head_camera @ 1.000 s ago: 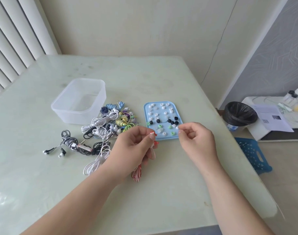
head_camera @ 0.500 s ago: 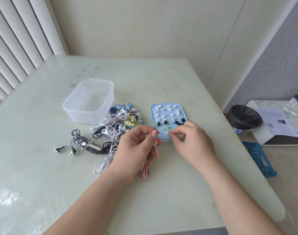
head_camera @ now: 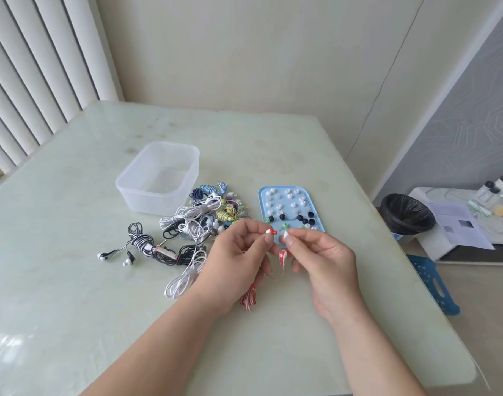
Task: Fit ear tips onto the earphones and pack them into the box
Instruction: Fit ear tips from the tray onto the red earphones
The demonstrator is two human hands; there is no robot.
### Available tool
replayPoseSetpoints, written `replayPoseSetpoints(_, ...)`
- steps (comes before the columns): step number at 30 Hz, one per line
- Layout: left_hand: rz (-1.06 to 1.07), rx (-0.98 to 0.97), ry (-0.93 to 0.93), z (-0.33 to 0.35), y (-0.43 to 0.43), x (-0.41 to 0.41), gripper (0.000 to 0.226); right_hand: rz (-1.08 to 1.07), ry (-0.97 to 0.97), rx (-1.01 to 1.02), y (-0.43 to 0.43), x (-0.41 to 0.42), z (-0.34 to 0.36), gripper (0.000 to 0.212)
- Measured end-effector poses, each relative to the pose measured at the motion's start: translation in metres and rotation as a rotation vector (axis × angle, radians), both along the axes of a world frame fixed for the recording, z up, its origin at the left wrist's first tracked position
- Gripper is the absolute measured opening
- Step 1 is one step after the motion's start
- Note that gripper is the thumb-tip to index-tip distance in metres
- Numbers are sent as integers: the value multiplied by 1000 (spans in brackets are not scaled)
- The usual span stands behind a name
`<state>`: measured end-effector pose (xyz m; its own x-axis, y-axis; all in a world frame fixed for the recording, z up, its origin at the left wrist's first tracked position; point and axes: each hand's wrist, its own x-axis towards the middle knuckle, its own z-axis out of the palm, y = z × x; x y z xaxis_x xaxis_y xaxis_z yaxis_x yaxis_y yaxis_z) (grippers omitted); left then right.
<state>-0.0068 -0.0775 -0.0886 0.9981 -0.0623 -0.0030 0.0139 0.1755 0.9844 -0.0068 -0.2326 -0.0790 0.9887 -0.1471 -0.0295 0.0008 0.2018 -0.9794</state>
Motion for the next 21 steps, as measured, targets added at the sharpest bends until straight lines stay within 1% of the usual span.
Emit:
replayPoseSetpoints(5, 1, 103, -55, -3, 0, 0, 4, 48, 33, 0, -1, 3, -5, 15)
replayPoseSetpoints(9, 26, 93, -52, -2, 0, -1, 5, 90, 28, -29, -3, 5, -7, 19)
replayPoseSetpoints(13, 28, 112, -62, -2, 0, -2, 5, 73, 10, -15, -4, 8, -8, 16)
replayPoseSetpoints(17, 48, 121, -60, -2, 0, -3, 6, 71, 12, 47, -6, 10, -8, 12)
replayPoseSetpoints(21, 43, 135, -68, -1, 1, -3, 6, 110, 1, 7, -6, 9, -9, 12)
